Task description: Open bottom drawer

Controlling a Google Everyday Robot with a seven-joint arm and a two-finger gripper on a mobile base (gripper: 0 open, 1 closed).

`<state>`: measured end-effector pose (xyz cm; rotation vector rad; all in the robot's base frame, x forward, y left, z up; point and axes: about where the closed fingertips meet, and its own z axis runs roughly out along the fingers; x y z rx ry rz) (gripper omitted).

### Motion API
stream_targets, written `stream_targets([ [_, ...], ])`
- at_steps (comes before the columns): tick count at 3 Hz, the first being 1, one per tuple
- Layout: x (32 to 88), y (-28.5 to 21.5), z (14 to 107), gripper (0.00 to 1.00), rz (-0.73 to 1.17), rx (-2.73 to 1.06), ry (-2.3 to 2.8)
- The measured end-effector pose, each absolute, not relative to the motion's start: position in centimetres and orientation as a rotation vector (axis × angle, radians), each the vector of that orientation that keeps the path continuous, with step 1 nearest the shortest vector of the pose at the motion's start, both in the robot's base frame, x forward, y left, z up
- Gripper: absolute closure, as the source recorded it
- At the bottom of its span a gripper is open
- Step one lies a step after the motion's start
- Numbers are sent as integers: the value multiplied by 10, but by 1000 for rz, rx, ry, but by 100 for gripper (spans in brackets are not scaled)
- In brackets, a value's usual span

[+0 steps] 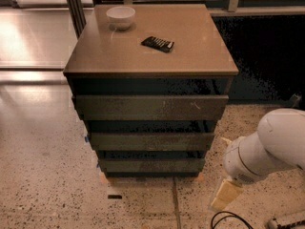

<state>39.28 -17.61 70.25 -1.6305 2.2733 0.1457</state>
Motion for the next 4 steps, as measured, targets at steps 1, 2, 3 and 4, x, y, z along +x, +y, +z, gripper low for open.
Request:
stream_targets([
  [1, 405, -166, 652, 0, 152, -1650, 2239],
  [2, 425, -156, 606, 0, 111, -1667, 2208],
  [3, 441, -151, 559, 0, 88, -1683, 2209],
  [4, 451, -148, 520, 0, 82, -1705, 2214],
])
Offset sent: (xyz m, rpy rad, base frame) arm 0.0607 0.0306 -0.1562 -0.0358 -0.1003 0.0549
